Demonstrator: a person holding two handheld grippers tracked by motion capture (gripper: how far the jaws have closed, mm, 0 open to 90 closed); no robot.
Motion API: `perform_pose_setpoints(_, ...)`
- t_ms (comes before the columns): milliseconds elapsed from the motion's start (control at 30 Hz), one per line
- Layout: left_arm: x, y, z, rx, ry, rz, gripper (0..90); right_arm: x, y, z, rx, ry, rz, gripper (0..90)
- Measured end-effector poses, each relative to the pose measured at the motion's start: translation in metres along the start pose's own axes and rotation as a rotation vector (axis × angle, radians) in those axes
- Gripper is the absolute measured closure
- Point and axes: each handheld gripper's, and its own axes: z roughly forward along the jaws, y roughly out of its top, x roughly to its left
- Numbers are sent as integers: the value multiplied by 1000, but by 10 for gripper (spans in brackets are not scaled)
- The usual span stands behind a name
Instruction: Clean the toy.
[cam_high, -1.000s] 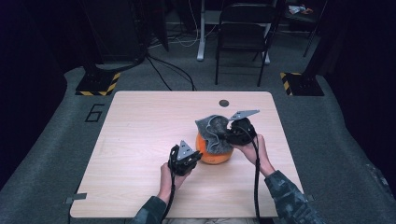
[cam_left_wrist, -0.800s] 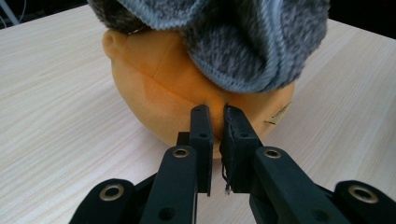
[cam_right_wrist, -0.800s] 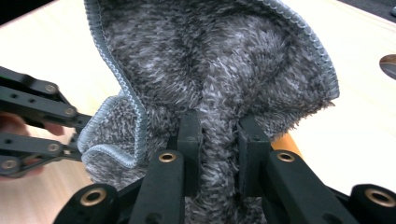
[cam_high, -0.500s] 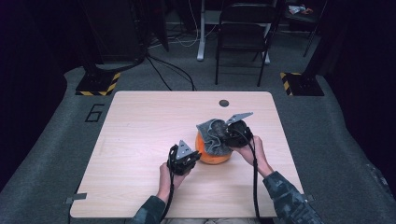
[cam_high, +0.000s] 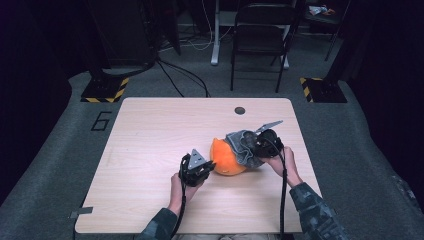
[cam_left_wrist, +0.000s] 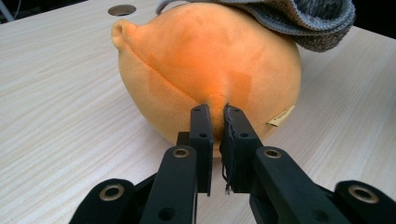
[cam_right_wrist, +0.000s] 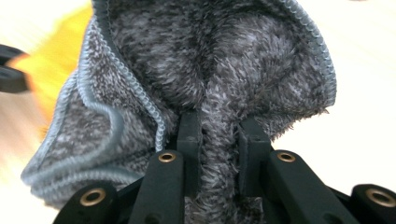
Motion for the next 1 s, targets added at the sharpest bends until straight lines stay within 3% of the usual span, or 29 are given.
perform_pose_setpoints(100,1,0,0,1,-3,-3,832,-8,-4,4,30,-12,36,752)
perform_pose_setpoints(167,1,0,0,4,0,-5,832,-11,-6,7,50,-38,30,754)
perform_pose_setpoints(233,3,-1,0,5,3,-14,832,-14,-8,10,81,-101,19,756)
perform_pose_setpoints(333,4,-1,-1,11,2,-13,831,-22,-11,11,88,-100,48,761)
perform_pose_setpoints(400,4,-1,-1,12,4,-11,831,-23,-10,7,63,-104,52,763)
perform_pose_setpoints(500,4,-2,0,8,4,-15,831,-20,-4,-6,15,-97,41,764)
perform_pose_setpoints(633,4,-1,0,9,2,-12,831,-11,5,-27,-69,-43,39,764)
perform_pose_setpoints(733,3,-1,0,5,6,-11,831,1,10,-37,-126,-3,7,764)
perform_pose_setpoints(867,3,-1,0,4,4,-15,830,17,15,-33,-128,37,-26,764)
perform_pose_setpoints(1000,4,-1,0,8,2,-14,826,23,13,-16,-72,43,-59,764)
